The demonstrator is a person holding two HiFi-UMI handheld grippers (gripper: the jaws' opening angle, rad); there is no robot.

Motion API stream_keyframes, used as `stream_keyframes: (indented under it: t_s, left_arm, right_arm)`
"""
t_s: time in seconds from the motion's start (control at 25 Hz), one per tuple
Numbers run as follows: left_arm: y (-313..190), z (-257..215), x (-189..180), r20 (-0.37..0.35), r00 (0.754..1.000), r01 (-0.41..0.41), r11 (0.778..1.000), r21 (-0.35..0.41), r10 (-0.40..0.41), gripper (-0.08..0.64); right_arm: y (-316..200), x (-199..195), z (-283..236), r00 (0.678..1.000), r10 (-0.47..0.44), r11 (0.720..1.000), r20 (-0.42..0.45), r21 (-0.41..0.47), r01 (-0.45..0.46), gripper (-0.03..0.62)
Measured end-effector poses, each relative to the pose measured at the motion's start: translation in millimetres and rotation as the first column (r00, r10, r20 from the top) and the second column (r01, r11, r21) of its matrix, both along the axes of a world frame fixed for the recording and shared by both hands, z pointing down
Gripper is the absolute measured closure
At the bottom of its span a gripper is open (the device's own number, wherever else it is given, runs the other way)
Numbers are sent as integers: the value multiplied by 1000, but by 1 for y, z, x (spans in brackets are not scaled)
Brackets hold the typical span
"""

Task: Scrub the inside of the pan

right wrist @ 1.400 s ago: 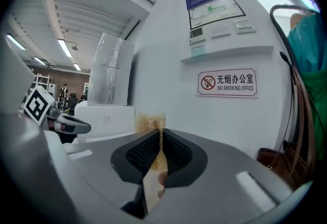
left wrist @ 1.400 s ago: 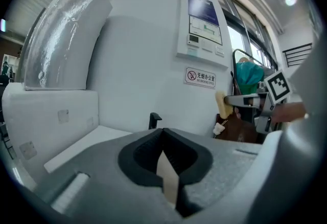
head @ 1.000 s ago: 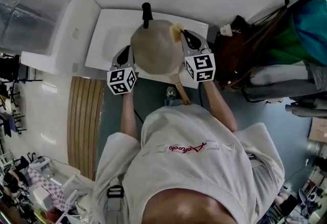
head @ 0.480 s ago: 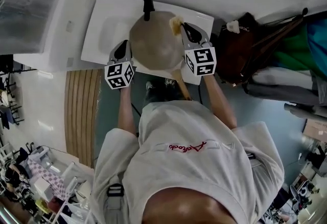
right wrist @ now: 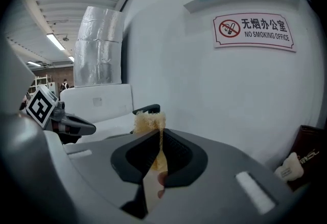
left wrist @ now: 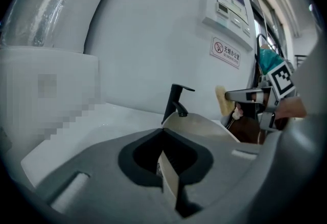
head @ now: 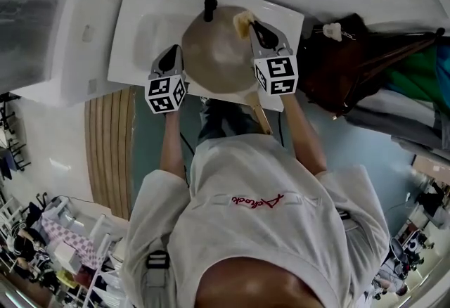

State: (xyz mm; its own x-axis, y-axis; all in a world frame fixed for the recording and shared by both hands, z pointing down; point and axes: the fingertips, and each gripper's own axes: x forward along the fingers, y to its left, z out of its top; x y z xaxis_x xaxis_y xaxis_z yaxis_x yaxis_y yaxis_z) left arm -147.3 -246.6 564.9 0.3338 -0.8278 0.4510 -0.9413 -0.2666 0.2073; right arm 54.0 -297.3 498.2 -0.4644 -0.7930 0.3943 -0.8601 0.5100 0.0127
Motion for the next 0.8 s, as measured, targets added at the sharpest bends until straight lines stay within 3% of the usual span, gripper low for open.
stream_keyframes:
  t_s: [0.36,0.8]
  left_arm:
    - [-7,29,0,-23,999,-24,998,-58,23,558]
    - [-10,48,6,-54,998,-47,995,-87,43,472]
  right_arm:
    - [-2,-8,38,999,1,998,-36,-70,-4,565]
    - [-8,-17,84,993,-32,990,-110,-138,17,566]
